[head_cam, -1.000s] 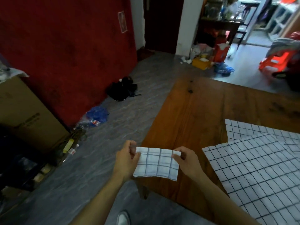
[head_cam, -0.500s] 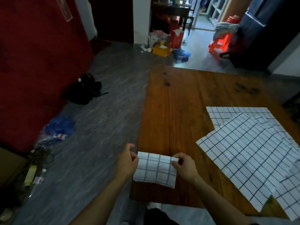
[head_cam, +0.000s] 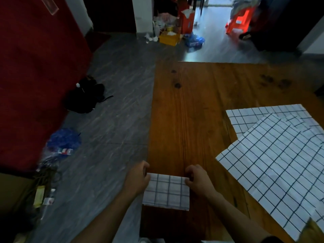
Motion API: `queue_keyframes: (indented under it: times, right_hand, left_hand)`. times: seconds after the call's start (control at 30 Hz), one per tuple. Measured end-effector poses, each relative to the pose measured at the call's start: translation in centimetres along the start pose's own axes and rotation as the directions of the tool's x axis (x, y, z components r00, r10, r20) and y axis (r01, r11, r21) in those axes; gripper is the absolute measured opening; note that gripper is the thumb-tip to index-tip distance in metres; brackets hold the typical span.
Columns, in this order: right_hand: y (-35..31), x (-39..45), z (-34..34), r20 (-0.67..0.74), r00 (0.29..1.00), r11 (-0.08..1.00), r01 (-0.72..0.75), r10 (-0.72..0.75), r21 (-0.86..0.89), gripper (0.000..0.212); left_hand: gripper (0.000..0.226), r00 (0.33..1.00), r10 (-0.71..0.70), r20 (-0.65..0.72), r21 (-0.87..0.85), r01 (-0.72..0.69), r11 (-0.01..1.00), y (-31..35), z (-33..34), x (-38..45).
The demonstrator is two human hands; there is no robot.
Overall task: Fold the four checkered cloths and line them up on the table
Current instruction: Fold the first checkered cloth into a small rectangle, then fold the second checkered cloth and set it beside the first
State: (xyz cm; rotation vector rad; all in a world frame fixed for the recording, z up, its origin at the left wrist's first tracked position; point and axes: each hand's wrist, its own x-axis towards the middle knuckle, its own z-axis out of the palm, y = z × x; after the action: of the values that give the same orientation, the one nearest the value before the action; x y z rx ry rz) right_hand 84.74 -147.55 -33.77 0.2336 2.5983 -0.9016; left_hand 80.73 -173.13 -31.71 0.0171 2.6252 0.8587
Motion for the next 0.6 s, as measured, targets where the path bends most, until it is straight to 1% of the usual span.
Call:
queue_keyframes:
  times: [0.07, 0.13, 0.23, 0.3, 0.4, 0.5, 0.6]
  right_hand:
    - [-0.2, 0.1, 0.3, 0.026, 1.0, 0.999, 0.001, 0.0, -0.033, 0.035]
    - [-0.4, -0.1, 0.5, 0.041, 0.999, 0.997, 0.003, 0.0, -0.076, 0.035]
    - [-0.9, -0.7, 0.4, 0.076, 0.997, 0.991, 0.007, 0.003, -0.135, 0.031]
    - [-1.5, -1.4, 0.1, 0.067, 0.998, 0.983, 0.0, 0.012, -0.183, 0.029]
    - [-2.1, -3.1, -0.3, -0.051, 0.998, 0.983, -0.05, 0.042, -0.175, 0.031]
    - [-2.7, -5.7, -0.7, -0.165, 0.985, 0.987, -0.075, 0.05, -0.144, 0.032]
    - [-3.9, -8.3, -0.8, -0.26, 0.963, 0.988, -0.107, 0.074, -0.115, 0.035]
  left_hand:
    - [0.028, 0.998, 0.055, 0.0, 0.038, -0.055, 0.998, -0.1, 0.0, 0.2]
    - [0.026, 0.997, 0.079, 0.004, 0.044, -0.079, 0.996, -0.3, -0.2, 0.0]
    - [0.019, 0.995, 0.104, -0.001, 0.018, -0.104, 0.994, -0.5, -1.1, -0.3]
    - [0.014, 0.99, 0.142, -0.011, -0.012, -0.142, 0.99, -0.6, -2.1, -0.2]
    - [0.012, 0.978, 0.208, -0.021, -0.065, -0.209, 0.976, -0.6, -3.5, -0.2]
    - [0.017, 0.962, 0.271, -0.021, -0.072, -0.272, 0.96, 0.4, -4.4, -0.7]
    - [0.019, 0.924, 0.383, -0.01, -0.085, -0.383, 0.92, 1.3, -5.1, -0.8]
